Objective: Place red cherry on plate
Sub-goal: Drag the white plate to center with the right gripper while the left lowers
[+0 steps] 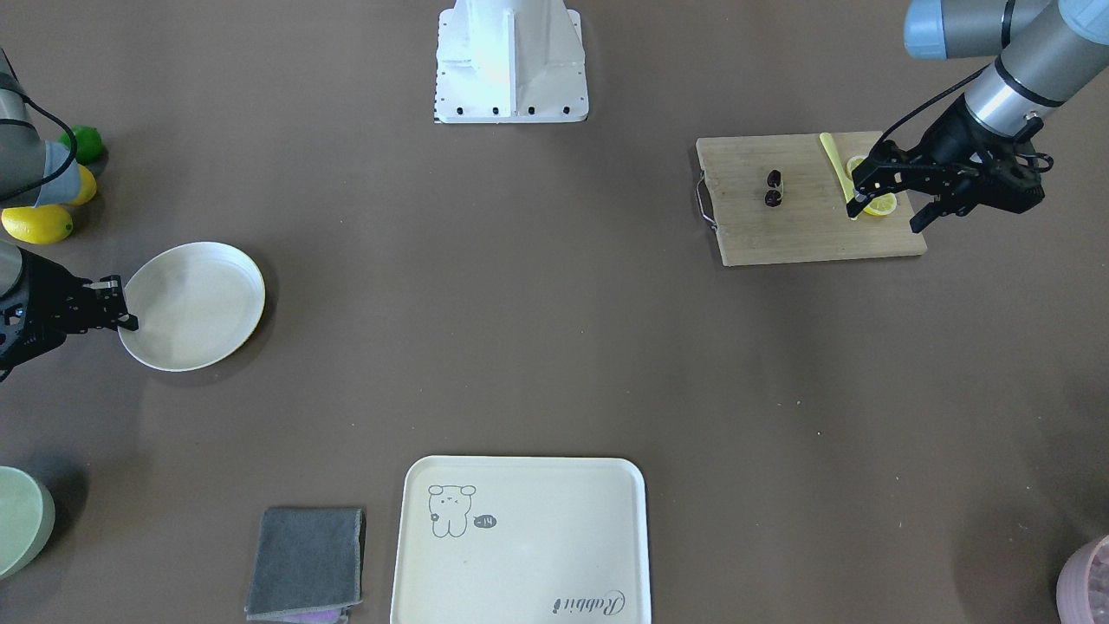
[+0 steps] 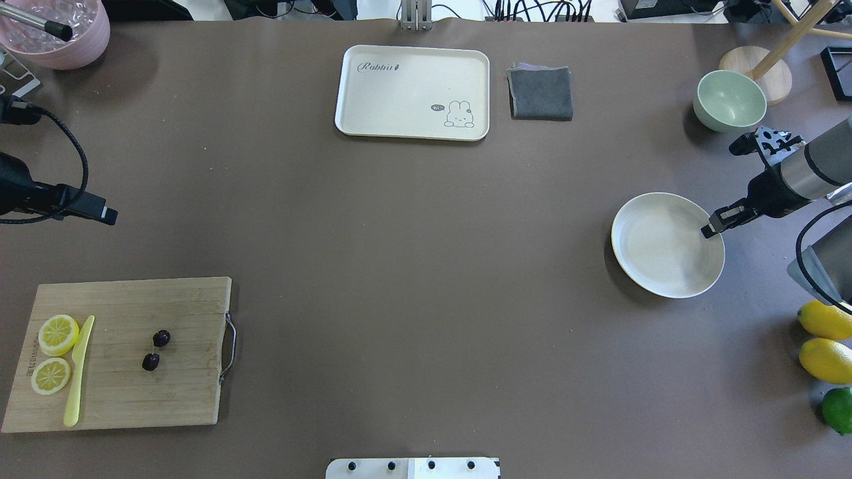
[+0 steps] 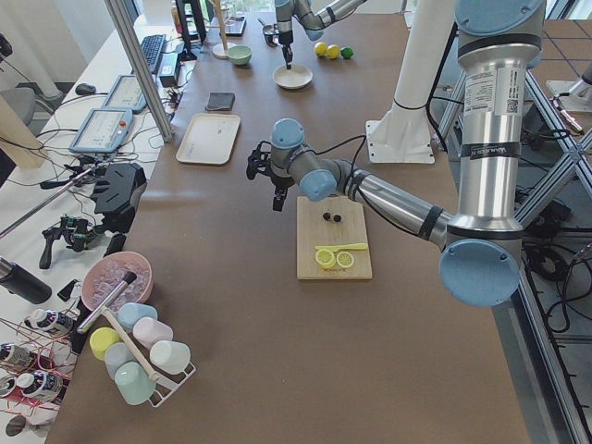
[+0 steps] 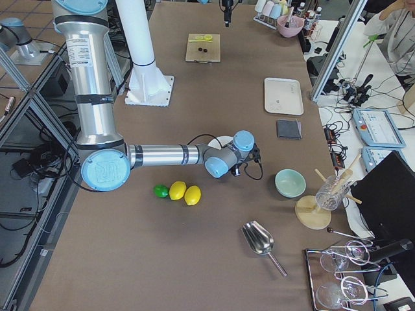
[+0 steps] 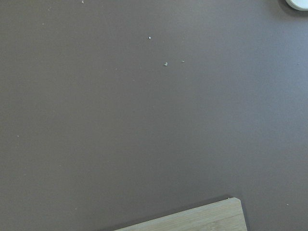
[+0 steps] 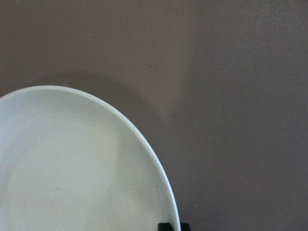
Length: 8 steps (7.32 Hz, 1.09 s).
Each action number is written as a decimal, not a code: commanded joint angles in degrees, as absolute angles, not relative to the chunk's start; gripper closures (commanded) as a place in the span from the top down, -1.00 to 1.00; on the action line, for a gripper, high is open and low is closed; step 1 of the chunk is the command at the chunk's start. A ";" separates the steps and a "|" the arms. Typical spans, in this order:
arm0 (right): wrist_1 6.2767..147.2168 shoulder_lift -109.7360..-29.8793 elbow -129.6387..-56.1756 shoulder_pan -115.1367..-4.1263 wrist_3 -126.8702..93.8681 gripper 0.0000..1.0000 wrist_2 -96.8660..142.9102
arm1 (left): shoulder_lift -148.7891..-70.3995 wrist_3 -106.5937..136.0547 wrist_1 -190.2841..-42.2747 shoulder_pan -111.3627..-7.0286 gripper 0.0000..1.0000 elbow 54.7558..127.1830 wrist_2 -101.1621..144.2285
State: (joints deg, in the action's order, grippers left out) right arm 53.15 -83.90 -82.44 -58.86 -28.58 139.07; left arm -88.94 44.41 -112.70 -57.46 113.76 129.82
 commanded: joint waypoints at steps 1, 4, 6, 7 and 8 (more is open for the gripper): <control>53.17 -82.89 -88.48 -57.67 -40.27 -1.00 139.66 | -89.64 50.68 -112.94 -53.38 0.93 115.48 129.64; 53.09 -75.44 -91.75 -47.15 -58.40 -1.00 136.43 | -85.90 56.95 -112.94 -40.22 0.93 118.91 113.19; 53.00 -74.10 -97.27 -37.31 -67.62 -1.00 125.56 | -84.03 56.95 -112.85 -36.49 0.93 119.09 110.30; 53.17 -71.92 -96.95 -34.05 -70.55 -1.00 122.72 | -82.98 57.04 -112.85 -35.60 0.93 119.18 110.30; 53.26 -71.02 -96.77 -31.75 -72.84 -1.00 120.17 | -82.01 57.04 -112.85 -34.03 0.93 119.18 110.13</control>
State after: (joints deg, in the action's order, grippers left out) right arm 53.14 -72.59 -96.56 -35.45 -69.23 123.93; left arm -83.27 56.99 -112.86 -35.84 119.12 110.50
